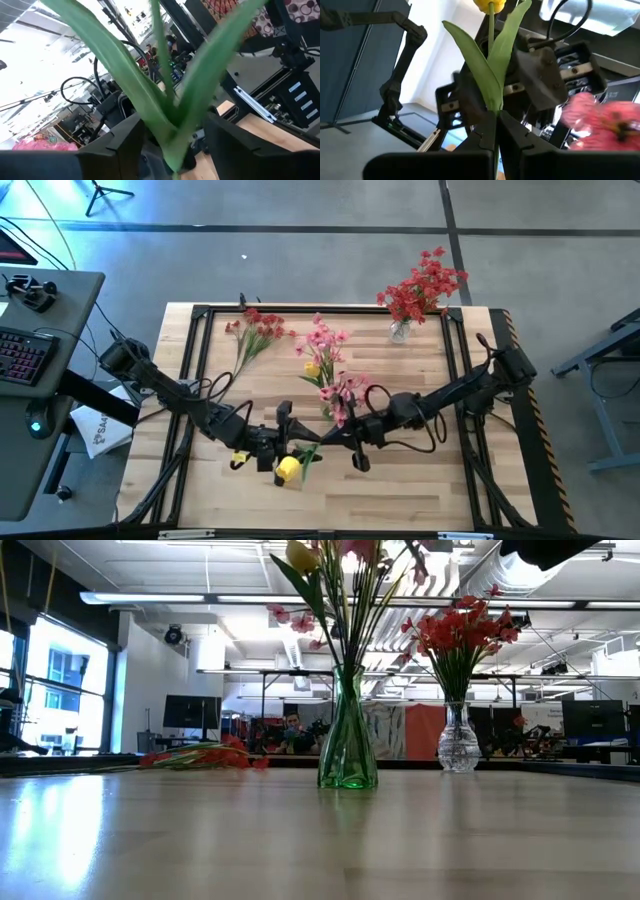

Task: Sort flowers into vase by color
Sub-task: Put the yellow tulip into the green vase

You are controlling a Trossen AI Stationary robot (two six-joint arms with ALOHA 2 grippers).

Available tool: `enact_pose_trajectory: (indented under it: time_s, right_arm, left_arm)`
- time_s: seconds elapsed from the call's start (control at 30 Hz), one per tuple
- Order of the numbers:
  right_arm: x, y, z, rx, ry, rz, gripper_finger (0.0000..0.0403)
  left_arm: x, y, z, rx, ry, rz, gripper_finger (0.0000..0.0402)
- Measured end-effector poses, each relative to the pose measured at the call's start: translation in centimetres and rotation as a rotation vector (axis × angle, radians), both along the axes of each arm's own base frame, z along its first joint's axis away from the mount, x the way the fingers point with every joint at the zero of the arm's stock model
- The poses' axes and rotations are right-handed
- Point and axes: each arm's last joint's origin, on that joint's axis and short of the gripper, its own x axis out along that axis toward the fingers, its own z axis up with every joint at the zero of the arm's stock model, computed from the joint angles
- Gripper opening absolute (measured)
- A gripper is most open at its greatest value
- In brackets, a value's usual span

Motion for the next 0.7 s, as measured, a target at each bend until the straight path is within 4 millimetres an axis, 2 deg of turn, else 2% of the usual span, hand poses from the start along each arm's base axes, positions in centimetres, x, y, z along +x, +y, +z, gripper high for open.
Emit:
enact_pose_trajectory:
  time_s: [0.2, 0.33, 0.43, 0.57, 0.7]
  right_arm:
    - [0.0, 0.0, -0.1, -0.005, 0.014, 0.002, 0.0]
    - [0.0, 0.1, -0.2, -0.009, 0.019, 0.008, 0.0]
    - [0.1, 0.1, -0.3, -0.015, 0.035, 0.008, 0.0001]
    - [-0.1, 0.0, -0.2, -0.015, 0.076, -0.006, 0.0024]
    - [-1.4, -0.1, 1.3, 0.02, 0.175, -0.018, 0.0083]
  left_arm:
    - [-0.1, -0.1, 0.0, -0.004, -0.001, -0.006, 0.0125]
    - [-0.6, -1.1, 0.1, -0.004, 0.005, -0.02, 0.0063]
    - [-0.8, -2.0, 0.7, 0.006, 0.051, 0.035, 0.0016]
    - [-1.3, -3.1, 2.0, 0.027, 0.158, 0.146, 0.0012]
    - [-2.0, -3.8, 3.5, 0.012, 0.258, 0.218, 0.0009]
